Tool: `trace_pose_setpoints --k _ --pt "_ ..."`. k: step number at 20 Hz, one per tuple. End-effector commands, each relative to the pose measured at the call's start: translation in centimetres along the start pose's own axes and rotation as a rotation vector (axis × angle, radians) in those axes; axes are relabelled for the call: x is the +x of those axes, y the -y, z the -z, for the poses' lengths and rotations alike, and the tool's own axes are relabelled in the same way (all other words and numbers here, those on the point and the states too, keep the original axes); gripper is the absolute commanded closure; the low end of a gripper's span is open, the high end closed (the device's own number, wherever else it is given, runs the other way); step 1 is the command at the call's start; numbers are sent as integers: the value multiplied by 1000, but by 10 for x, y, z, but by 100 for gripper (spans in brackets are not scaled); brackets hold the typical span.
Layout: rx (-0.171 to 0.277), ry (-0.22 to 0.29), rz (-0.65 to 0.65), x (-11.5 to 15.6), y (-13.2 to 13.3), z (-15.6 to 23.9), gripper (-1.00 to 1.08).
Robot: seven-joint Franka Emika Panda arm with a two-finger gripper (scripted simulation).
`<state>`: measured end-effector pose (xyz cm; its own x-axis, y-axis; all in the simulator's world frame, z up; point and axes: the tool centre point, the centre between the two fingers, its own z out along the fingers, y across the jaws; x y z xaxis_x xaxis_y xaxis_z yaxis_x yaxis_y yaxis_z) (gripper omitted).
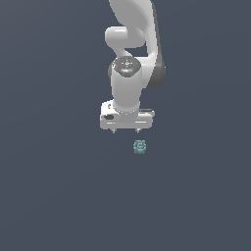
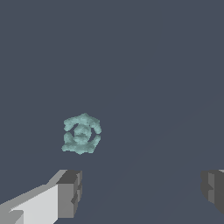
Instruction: Pick up the object and move it to a goal position.
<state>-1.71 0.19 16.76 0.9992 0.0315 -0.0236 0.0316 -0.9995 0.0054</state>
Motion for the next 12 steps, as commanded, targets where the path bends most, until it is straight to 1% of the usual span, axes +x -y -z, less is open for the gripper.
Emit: trace_pose_setpoints --k 1,4,9,12 --pt "0 0 0 0 0 0 -92" --pt "0 5 -14 -1 -4 -3 -92" --pt "0 24 -70 -8 -21 -17 -92" --pt "0 27 -75 -9 -24 -18 -92"
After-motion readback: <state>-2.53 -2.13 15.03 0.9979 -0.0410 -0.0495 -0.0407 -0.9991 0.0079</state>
